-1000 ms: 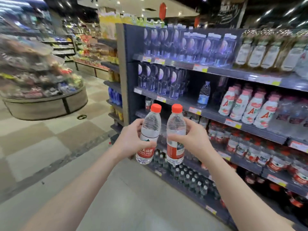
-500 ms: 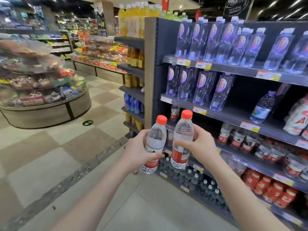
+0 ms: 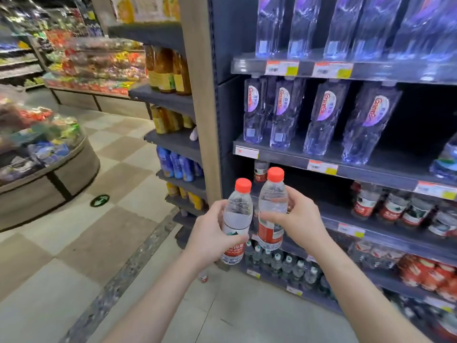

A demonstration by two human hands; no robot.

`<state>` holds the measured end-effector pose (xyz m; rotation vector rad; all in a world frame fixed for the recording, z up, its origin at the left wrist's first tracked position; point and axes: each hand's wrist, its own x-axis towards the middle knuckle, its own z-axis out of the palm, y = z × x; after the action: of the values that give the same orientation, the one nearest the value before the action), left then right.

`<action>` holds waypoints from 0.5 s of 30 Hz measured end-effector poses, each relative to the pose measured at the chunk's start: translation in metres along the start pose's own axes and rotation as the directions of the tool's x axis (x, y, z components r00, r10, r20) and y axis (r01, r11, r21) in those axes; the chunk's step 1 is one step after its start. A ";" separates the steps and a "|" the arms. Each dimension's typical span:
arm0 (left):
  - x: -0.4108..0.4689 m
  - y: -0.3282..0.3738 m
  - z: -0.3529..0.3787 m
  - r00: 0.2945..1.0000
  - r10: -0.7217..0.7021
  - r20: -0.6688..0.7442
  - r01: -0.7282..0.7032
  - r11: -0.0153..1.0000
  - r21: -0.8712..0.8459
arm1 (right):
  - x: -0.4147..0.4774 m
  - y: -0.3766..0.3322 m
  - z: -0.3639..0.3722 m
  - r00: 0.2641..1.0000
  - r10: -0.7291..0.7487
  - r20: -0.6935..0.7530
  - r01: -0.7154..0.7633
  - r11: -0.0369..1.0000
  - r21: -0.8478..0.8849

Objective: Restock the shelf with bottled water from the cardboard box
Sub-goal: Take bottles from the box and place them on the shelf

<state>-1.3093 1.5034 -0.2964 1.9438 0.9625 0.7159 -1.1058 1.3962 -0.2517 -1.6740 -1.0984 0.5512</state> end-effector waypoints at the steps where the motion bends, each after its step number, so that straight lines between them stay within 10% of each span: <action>1: 0.015 -0.007 -0.002 1.000 0.003 0.017 -0.003 1.000 -0.009 | 0.013 0.005 0.004 1.000 0.013 -0.011 -0.013 1.000 -0.008; 15: 0.181 -0.115 0.010 0.963 0.150 0.225 -0.131 0.987 -0.095 | 0.118 0.099 0.066 0.970 0.162 -0.179 -0.173 0.984 -0.049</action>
<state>-1.2438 1.6912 -0.3782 1.9880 0.6494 0.5808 -1.0607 1.5239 -0.3504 -1.8453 -0.8611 0.4704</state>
